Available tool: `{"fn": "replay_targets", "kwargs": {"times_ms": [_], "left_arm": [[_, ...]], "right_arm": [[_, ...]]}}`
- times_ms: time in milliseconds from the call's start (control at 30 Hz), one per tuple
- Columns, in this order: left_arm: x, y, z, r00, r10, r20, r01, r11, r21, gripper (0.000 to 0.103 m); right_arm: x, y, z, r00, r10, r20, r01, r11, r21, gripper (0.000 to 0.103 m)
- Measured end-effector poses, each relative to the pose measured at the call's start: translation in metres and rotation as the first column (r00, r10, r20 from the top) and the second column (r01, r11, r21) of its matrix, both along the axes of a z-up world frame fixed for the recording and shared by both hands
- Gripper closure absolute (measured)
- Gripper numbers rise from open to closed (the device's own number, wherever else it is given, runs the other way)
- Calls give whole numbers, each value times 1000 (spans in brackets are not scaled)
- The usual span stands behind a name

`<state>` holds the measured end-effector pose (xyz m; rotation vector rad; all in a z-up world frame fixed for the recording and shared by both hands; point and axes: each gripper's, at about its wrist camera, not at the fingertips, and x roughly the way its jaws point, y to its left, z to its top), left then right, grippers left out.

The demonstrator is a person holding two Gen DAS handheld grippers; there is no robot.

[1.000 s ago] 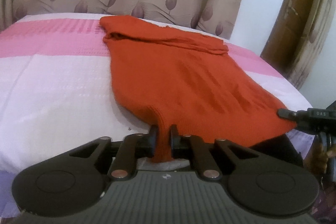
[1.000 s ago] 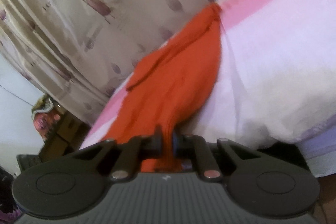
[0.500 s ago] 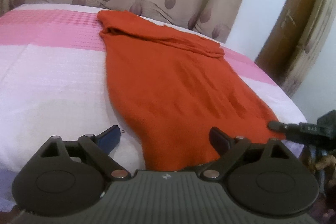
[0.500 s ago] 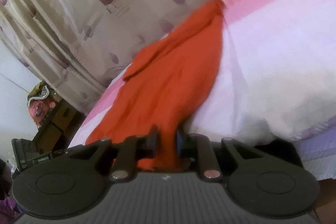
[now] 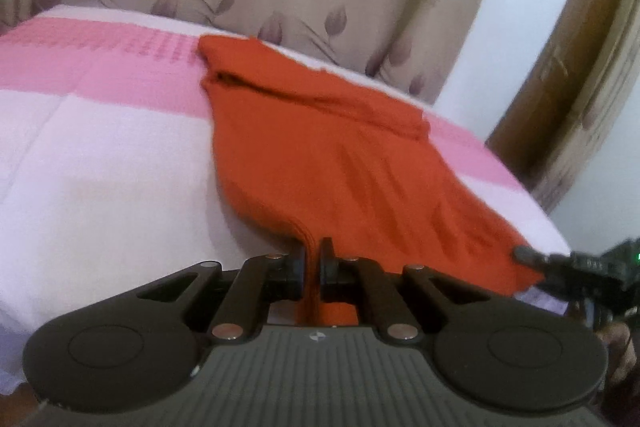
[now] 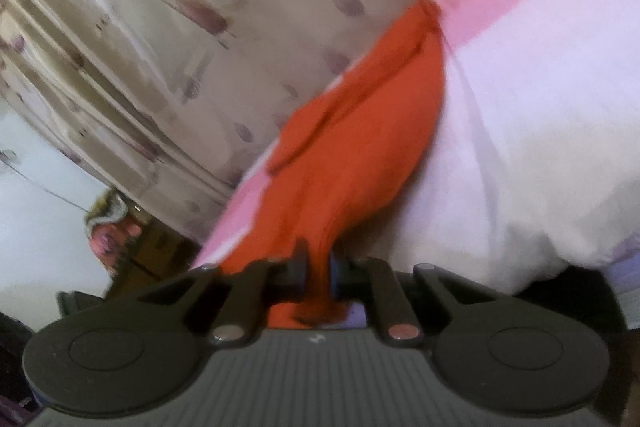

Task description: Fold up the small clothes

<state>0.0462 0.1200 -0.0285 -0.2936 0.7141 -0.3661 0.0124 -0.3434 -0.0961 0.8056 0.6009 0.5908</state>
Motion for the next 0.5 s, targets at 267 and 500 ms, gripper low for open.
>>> {"fn": "replay_targets", "kwargs": {"times_ms": [267, 500], "left_arm": [[10, -2, 23, 996, 56, 74, -52, 998, -46, 96], [28, -5, 41, 987, 78, 137, -73, 996, -45, 96]], "right_arm": [[12, -2, 19, 1000, -21, 21, 19, 997, 81, 93], [38, -7, 34, 999, -40, 34, 34, 988, 147, 93]]}}
